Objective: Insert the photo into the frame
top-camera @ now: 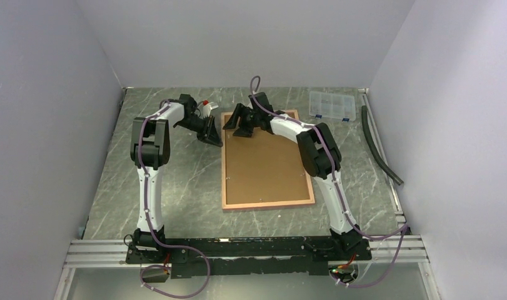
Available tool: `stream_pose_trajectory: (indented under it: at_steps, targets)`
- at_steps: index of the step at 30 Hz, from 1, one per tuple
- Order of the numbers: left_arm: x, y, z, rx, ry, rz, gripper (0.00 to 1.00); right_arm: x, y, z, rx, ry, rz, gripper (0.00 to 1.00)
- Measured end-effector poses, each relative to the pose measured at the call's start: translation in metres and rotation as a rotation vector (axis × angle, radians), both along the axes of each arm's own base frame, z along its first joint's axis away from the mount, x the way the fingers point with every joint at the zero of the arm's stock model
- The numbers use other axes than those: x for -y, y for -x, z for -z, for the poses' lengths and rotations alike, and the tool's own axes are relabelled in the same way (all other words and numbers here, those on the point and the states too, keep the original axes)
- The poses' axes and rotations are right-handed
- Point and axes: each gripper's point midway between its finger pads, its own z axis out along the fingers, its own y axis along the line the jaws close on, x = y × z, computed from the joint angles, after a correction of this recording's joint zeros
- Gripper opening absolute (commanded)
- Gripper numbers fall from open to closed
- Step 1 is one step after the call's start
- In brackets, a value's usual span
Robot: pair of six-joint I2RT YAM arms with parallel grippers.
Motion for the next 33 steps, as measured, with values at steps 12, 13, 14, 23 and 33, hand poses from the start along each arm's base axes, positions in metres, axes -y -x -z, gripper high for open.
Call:
stream_pose_trajectory:
  at_steps: [12, 13, 14, 23, 33]
  targets:
    - [0.001, 0.004, -0.001, -0.004, 0.008, 0.000, 0.14, -0.025, 0.019, 0.001, -0.031, -0.047, -0.055, 0.61]
    - [0.001, 0.004, -0.001, -0.004, 0.008, 0.000, 0.14, -0.025, 0.019, 0.002, -0.032, -0.047, -0.055, 0.61]
    - [0.001, 0.005, -0.001, -0.005, 0.008, 0.000, 0.14, -0.025, 0.019, 0.002, -0.033, -0.048, -0.054, 0.61]
    - [0.001, 0.006, -0.001, -0.007, 0.012, 0.000, 0.12, -0.030, 0.018, 0.002, -0.051, -0.085, -0.047, 0.59]
    - [0.001, 0.007, -0.001, -0.009, 0.013, 0.001, 0.12, -0.033, 0.016, 0.002, -0.064, -0.106, -0.033, 0.64]
